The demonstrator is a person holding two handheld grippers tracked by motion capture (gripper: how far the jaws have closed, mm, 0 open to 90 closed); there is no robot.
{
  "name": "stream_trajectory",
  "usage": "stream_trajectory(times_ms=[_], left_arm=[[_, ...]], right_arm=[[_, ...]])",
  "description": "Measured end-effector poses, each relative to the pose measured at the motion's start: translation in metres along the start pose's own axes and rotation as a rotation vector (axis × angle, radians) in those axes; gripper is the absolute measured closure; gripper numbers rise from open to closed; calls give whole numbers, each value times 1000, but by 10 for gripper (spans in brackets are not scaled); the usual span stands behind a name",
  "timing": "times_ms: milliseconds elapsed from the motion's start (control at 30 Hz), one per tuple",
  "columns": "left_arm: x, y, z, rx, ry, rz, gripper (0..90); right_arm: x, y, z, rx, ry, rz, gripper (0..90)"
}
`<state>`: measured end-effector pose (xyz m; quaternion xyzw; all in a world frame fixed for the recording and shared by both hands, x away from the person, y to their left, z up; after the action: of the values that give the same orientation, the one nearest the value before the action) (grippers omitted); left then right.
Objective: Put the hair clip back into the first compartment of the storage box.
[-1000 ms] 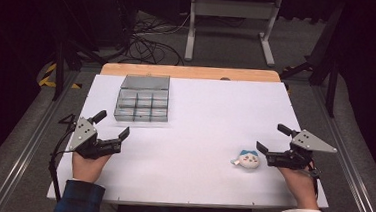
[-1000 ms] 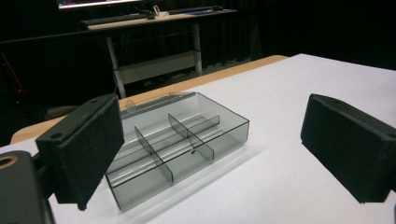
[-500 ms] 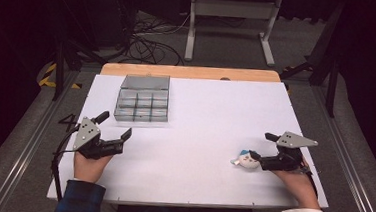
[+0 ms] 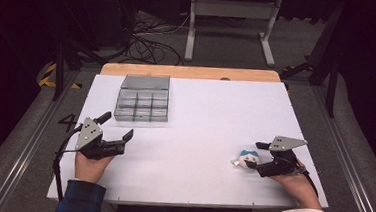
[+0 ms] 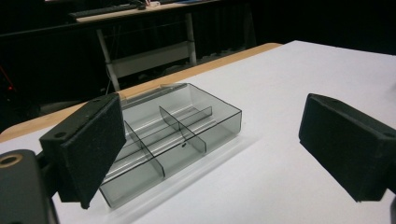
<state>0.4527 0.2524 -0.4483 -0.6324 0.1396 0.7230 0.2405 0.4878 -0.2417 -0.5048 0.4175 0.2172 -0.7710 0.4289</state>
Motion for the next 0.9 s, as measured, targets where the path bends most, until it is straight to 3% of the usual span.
stream_trajectory(times_ms=[367,667,900], left_arm=[[0,0,-1,1,-5,-3,77],[1,1,-2,6,-9,-4,78],[1,5,-4,17,-15,-11,79]], right_arm=[[6,-3,-2,-57,-39,1,203],[9,-5,-8,-57,-82,24,236],[9,-6,-10,-53,-92,46,327]])
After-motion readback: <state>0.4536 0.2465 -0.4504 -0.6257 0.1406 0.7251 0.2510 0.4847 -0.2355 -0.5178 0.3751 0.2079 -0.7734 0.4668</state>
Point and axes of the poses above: each handheld gripper's, and its own axes: z roughly backward along the jaws, x roughly out of its underside, y roughly to its right, the point moved 4 cm from there along -z, roughly forward along the jaws, and after that the axes turned 3 degrees about y, right-handed, at the moved point
